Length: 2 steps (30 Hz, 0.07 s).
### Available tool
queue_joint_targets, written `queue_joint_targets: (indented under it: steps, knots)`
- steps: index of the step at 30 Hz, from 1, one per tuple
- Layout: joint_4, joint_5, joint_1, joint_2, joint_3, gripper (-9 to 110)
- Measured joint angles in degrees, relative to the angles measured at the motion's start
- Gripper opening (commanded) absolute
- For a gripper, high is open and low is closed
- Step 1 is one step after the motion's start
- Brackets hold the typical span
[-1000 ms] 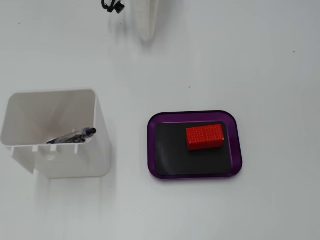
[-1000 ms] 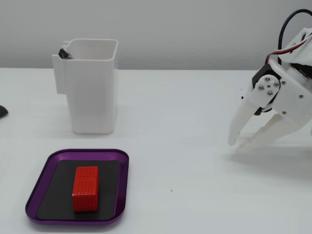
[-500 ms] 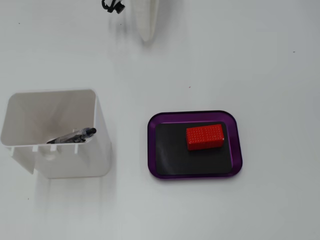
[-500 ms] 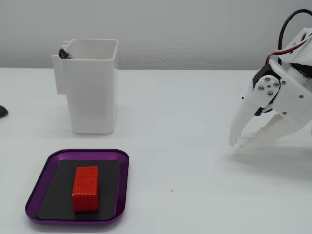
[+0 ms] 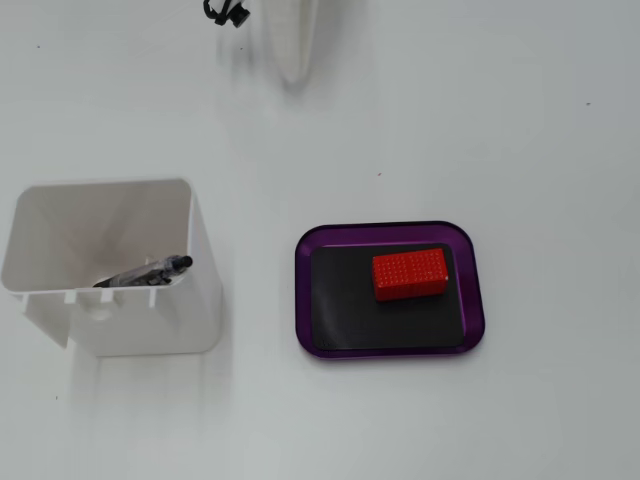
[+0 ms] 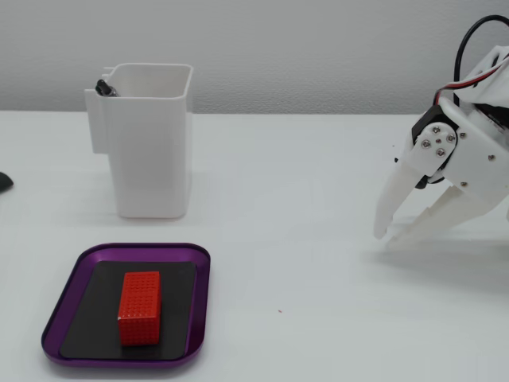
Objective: Pick up the pen and put it in the pen holder.
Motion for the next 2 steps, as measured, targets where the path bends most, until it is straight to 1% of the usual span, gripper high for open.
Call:
queue_joint_targets:
  steps: [2]
  knots:
    - [0.0, 0.0, 0.0, 0.0, 0.0, 0]
